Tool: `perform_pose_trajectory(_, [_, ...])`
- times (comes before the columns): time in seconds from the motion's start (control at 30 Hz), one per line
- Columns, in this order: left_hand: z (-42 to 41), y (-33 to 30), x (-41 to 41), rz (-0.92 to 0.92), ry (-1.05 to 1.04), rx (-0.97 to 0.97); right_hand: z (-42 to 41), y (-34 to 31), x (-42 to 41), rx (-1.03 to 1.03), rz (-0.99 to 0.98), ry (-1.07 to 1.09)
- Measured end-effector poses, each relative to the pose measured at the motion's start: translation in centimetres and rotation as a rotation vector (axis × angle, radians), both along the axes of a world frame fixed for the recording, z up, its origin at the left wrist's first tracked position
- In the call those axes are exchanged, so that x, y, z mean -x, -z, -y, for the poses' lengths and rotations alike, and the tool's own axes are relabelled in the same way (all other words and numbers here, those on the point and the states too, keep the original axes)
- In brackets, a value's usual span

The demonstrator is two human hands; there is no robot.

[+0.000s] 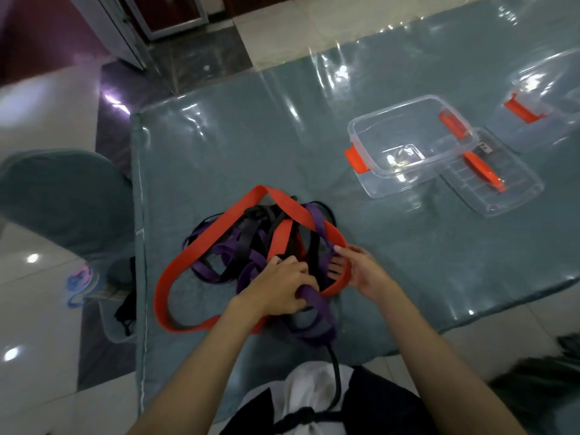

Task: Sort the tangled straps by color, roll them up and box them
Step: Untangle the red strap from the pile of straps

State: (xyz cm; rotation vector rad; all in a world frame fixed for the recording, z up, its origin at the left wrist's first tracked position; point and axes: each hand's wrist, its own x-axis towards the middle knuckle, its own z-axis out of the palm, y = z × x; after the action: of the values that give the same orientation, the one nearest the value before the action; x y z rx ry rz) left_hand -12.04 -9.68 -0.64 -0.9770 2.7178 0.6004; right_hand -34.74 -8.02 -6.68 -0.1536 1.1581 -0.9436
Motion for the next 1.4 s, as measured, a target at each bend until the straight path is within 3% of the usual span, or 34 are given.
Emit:
perform_pose_trajectory(0.1, [-0.1,-0.3,-0.5,0.048,-0.092,-0.18,0.4,-0.3,0.1,0.058,0.052,0.02])
perform_pose_trajectory(0.33, [1.6,-1.9,3.5,-0.218,-0.675,-0.364,0.7,-1.6,-0.9,0.169,0.127,-0.109])
perform_pose_trajectory(0.47, [2.9,-1.3,3.8,-0.382,-0.894,-0.548,1.6,-2.0,-0.9,0.176,0.04,-0.061])
perform_pose_trajectory(0.63, [3.8,-2.3,2.7,-0.773,-1.136,-0.632,2.3,-0.9,0.3,0.022,-0.593,-0.136])
perform_pose_trajectory(0.73, [4.4,-4.2,3.1,-0.993,-1.101,-0.545,2.1,-1.4,1.2,0.222,-1.192,-0.304])
perform_pose_trajectory(0.77, [4.6,-4.9,3.3,-1.054,-1.065,-0.525,2.2,-2.0,1.5,0.375,-1.255,-0.308])
perform_pose_trajectory(0.83, [5.1,-6.3,3.8,-1.147,-0.972,-0.511,2.6,-3.5,2.1,0.638,-1.041,-0.368])
perform_pose_trajectory(0.9, [5.7,-7.7,4.4,-1.207,-0.889,-0.495,2.9,-5.1,1.8,0.675,-0.701,-0.52])
perform_pose_trajectory(0.97, [6.2,-8.9,4.7,-1.243,-0.83,-0.49,3.2,-5.6,1.0,0.667,-0.572,-0.593])
perform_pose_trajectory(1.1, [6.7,-8.6,4.8,-1.127,-0.815,-0.537,3.2,-5.1,-0.2,0.664,-0.575,-0.489])
perform_pose_trajectory(1.2, [5.9,-5.9,3.8,-0.755,-0.911,-0.489,2.8,-5.1,-0.2,0.609,-0.55,-0.341])
perform_pose_trajectory(1.3, [3.7,-3.1,2.2,-0.382,-0.706,-0.533,2.8,-5.6,0.0,0.609,-0.6,-0.239])
perform_pose_trajectory(1.4, [2.0,-1.8,0.9,-0.222,-0.523,-0.373,2.9,-6.1,-0.1,0.634,-0.692,-0.212])
